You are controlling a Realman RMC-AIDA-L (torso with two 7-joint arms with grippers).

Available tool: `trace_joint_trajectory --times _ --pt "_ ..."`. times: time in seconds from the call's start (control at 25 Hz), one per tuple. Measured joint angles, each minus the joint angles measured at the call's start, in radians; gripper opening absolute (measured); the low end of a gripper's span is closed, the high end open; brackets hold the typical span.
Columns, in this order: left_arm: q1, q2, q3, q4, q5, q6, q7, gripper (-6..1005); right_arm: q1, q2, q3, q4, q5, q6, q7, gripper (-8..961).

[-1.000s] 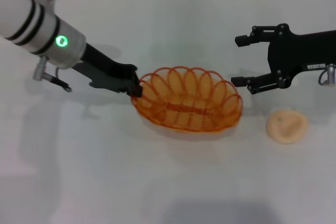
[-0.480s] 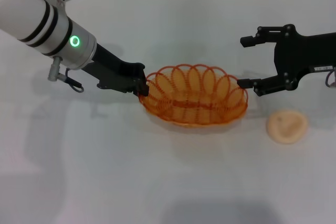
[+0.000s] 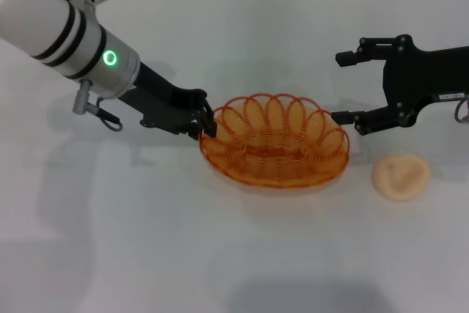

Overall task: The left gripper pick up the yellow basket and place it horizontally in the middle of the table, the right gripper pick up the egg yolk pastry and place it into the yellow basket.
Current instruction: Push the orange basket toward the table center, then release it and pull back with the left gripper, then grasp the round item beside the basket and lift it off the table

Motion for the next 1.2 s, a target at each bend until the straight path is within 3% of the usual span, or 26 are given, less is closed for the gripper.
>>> trace_joint_trajectory --times 0.36,0.56,0.64,0.76,1.0,1.2 --pt "-0.005 0.000 0.012 0.015 -0.019 0.015 0.004 337 -0.008 0.000 0.007 -0.001 0.000 0.000 0.000 839" --pt "0.033 0.008 0.011 0.128 -0.030 0.078 0.037 445 -0.015 0.000 0.008 -0.005 0.005 0.000 0.006 839" --pt "0.061 0.015 0.007 0.169 -0.050 0.094 0.087 686 -0.016 0.002 0.008 -0.005 0.008 0.000 0.012 839" --pt "0.105 0.035 -0.024 0.200 -0.145 0.115 0.188 704 -0.019 0.006 0.008 -0.006 0.009 0.000 0.024 839" --pt "0.207 0.096 -0.152 0.193 -0.451 0.209 0.534 723 -0.031 0.007 0.008 -0.006 0.011 -0.005 0.071 839" --pt "0.248 0.132 -0.151 0.187 -0.463 0.340 0.836 726 -0.041 0.009 0.008 -0.009 0.012 -0.011 0.111 839"
